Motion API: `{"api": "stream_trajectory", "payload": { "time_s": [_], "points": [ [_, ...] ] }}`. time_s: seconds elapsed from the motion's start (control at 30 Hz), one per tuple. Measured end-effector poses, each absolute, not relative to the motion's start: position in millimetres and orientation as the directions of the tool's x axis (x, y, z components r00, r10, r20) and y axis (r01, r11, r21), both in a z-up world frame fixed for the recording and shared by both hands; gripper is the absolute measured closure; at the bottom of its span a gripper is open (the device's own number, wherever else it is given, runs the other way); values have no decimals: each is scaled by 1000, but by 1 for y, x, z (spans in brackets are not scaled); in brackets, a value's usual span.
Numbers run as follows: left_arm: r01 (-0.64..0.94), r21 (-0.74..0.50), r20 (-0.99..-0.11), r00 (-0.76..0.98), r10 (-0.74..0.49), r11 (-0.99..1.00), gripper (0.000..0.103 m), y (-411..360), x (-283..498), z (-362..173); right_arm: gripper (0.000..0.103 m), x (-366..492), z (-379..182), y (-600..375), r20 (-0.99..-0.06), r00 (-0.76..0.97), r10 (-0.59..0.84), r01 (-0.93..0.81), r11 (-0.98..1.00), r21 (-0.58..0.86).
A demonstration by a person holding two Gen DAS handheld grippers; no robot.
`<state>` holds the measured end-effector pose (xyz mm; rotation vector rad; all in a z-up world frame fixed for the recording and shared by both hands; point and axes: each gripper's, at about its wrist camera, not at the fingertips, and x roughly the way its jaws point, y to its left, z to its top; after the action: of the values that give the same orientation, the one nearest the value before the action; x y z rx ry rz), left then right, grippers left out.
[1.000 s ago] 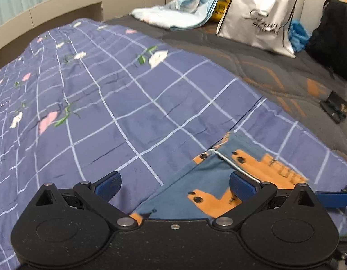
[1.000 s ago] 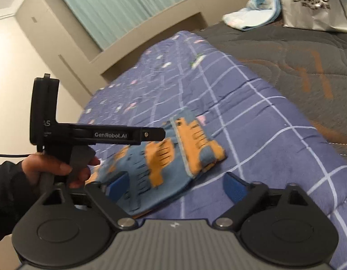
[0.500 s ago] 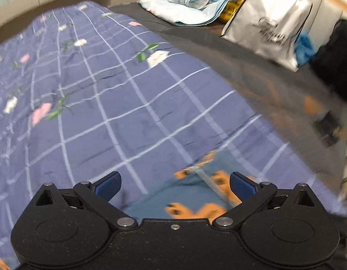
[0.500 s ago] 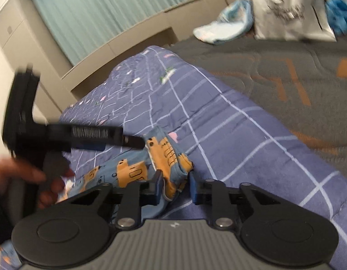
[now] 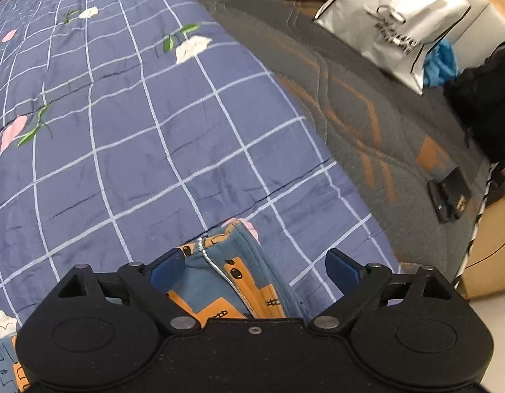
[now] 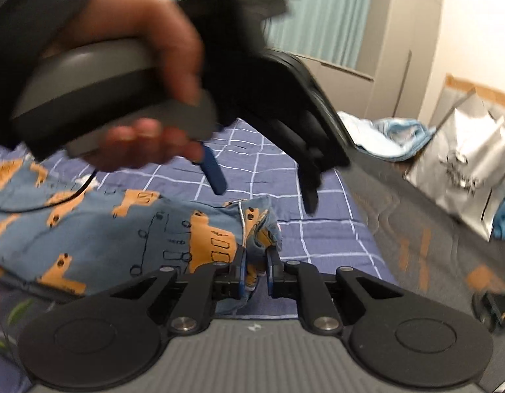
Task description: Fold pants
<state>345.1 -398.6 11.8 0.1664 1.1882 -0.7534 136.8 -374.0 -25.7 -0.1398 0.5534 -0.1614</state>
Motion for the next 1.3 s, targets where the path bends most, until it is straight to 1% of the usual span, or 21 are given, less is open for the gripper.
{"api": "stream_trajectory", "payload": {
  "time_s": [0.07,0.23,0.3,0.33,0.4,0.43,0.47,0.5,0.53,0.73,0.97,1.3],
  "points": [
    [612,-247,-888,168,-429,751,12,-402,342,9,89,138,-26,-369,-507,840,-193,103,974,-201],
    [602,-252,-893,157,-421,758,26,-404,339,6,90,138,-27,-363,-500,844,-194,94,971,-218],
    [590,-253,-893,163,-420,767,39,-403,340,7,90,136,-27,-360,-497,846,-195,91,970,-225],
    [584,-257,-892,164,-421,770,43,-402,341,7,90,136,-27,-359,-495,847,-194,90,970,-225],
    [573,-258,-893,166,-419,778,64,-397,342,9,91,136,-27,-361,-495,847,-192,88,970,-225],
    [570,-262,-892,166,-421,779,66,-395,342,9,91,135,-26,-362,-494,848,-191,86,970,-227],
    [566,-276,-887,162,-433,777,72,-391,343,11,91,133,-26,-361,-491,850,-191,86,970,-229],
    [560,-292,-880,161,-447,776,84,-387,342,12,92,131,-25,-360,-488,852,-190,85,970,-230],
    [556,-310,-871,159,-465,771,92,-382,342,14,92,130,-24,-359,-484,854,-189,83,969,-232],
    [534,-343,-834,205,-512,773,94,-358,334,37,92,126,-13,-352,-459,874,-161,68,975,-213],
    [508,-371,-793,263,-550,777,95,-325,325,66,92,117,18,-356,-442,894,-73,49,997,-67],
    [461,-437,-727,325,-605,772,95,-262,312,95,92,108,48,-335,-400,916,-31,2,997,-73]
  ]
}}
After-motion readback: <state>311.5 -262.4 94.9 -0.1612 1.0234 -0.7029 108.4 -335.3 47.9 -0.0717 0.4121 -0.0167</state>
